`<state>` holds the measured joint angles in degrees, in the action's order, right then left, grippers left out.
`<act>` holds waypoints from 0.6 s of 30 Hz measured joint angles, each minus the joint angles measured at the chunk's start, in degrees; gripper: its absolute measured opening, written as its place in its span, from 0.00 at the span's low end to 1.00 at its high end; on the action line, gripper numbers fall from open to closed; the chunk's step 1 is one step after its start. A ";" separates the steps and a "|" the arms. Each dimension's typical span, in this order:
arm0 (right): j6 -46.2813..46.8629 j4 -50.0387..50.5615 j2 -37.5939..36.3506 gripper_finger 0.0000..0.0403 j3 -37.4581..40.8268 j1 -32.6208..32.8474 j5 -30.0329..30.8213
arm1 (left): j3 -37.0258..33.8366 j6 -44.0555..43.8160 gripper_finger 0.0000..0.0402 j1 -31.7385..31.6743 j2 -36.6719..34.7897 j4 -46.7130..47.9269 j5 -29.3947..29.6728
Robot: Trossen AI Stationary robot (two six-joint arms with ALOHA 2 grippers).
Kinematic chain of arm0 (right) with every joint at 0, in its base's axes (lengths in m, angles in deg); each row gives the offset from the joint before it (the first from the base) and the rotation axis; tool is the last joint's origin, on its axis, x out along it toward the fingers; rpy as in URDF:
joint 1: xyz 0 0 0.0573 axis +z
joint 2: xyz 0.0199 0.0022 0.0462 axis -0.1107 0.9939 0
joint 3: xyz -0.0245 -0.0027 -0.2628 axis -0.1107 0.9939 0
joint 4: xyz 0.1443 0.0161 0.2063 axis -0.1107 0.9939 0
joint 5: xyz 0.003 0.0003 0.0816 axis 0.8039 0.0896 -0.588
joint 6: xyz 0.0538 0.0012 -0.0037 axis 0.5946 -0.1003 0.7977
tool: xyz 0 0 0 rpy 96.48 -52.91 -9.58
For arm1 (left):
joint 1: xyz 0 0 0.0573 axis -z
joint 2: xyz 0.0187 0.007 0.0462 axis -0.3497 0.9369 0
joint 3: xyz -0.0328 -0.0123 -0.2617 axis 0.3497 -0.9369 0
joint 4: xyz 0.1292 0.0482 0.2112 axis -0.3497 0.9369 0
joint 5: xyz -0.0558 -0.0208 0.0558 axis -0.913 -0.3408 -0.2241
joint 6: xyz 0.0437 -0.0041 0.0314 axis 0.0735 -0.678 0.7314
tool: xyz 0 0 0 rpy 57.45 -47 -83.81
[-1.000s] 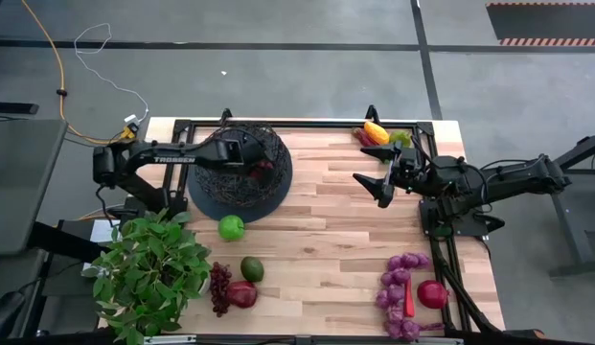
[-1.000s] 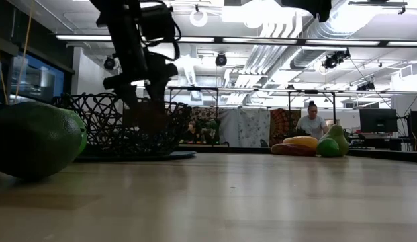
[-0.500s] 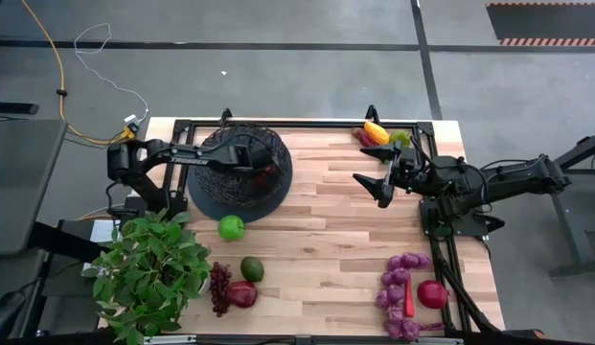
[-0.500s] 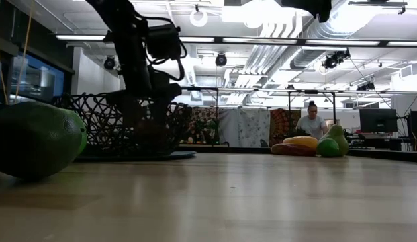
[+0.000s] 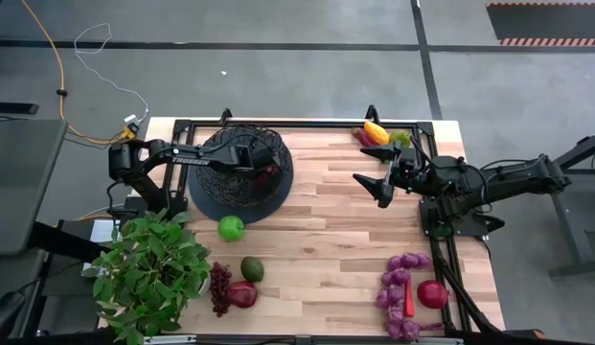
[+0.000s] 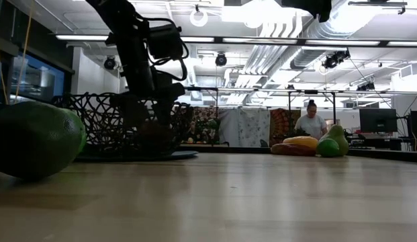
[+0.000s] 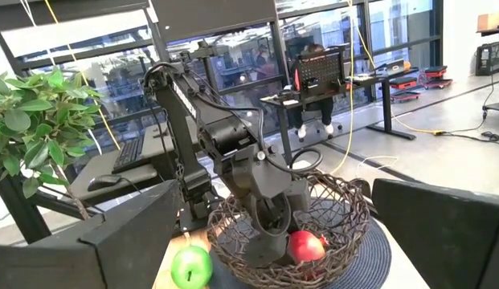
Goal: Build produce basket
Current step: Put the top pomegranate into the wire basket
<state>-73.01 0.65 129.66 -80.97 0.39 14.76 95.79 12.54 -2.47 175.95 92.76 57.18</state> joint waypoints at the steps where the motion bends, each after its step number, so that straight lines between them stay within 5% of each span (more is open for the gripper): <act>1: 0.02 0.00 0.00 0.98 0.00 0.00 0.02 | -0.02 -0.40 0.87 0.00 0.00 -0.02 0.06; 8: 0.02 0.00 0.00 0.98 0.00 0.00 0.02 | -0.15 -1.35 0.98 -0.74 0.09 0.27 -1.81; 18: 0.02 0.00 0.00 0.98 0.00 0.00 0.02 | -0.17 -0.21 0.99 -1.18 -3.02 0.32 -2.19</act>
<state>-72.99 0.65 129.66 -80.97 0.39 14.79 95.62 12.32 -3.65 172.93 93.09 54.99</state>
